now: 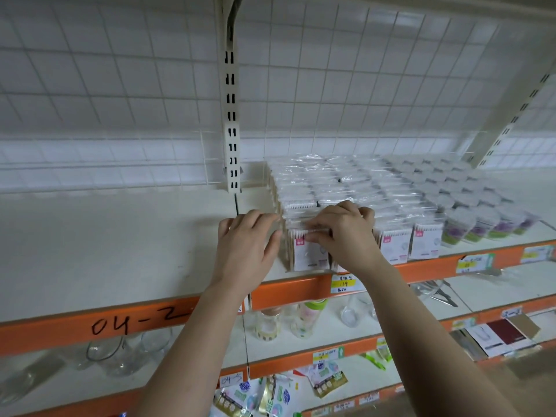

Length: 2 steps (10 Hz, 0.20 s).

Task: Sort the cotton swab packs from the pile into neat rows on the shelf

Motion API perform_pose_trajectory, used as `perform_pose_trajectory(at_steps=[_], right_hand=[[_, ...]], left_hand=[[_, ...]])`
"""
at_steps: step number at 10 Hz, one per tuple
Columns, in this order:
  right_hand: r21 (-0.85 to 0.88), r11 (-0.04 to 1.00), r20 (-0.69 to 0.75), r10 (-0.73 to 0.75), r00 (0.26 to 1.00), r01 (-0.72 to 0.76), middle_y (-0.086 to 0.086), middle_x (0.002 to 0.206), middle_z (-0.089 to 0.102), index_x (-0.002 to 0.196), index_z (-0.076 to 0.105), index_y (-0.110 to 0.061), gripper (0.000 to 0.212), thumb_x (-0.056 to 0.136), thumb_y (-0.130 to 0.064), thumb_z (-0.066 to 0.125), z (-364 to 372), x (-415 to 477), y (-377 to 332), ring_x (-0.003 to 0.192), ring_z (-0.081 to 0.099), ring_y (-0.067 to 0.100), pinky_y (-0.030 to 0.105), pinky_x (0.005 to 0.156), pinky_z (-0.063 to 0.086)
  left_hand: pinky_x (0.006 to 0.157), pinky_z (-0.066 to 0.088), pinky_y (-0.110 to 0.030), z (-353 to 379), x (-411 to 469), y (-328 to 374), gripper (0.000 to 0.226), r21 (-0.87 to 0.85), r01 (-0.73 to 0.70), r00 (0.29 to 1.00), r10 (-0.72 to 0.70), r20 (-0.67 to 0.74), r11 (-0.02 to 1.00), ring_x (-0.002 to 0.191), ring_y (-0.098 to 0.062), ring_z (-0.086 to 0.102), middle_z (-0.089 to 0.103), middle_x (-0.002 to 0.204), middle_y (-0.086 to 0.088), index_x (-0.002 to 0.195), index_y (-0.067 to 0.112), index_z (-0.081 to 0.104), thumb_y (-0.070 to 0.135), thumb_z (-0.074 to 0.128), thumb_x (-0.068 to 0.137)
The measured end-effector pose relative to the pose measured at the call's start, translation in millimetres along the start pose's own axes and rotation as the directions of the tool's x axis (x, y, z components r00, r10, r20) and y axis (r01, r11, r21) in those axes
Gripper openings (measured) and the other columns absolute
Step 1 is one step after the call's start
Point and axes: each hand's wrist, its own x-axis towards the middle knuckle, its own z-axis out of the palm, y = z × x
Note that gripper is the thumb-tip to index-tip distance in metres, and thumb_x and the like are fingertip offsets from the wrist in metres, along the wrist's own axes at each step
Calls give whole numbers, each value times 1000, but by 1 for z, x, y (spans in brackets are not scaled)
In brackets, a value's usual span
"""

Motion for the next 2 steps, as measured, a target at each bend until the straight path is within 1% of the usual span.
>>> perform_pose_trajectory(at_steps=[1,2], right_hand=[[83,996,-6,7,1000,-6,-13,88,67,86,71,-31,24,83,-49,54,-1,6,2,94,54,17,34,84,26],[132,991,-39,-10,999,15,-12,86,68,86,72,-29,30,86,-47,48,2,10,6,89,57,18,40,83,40]], left_hand=[[84,36,-36,1,5,1,35,-9,3,1000,-3,-14,1000,89,-21,60,63,104,4,113,22,62,36,38,92],[84,35,-35,2,8,0,36,-15,4,1000,-4,-8,1000,91,-20,59,63,105,5,114,22,62,36,37,93]])
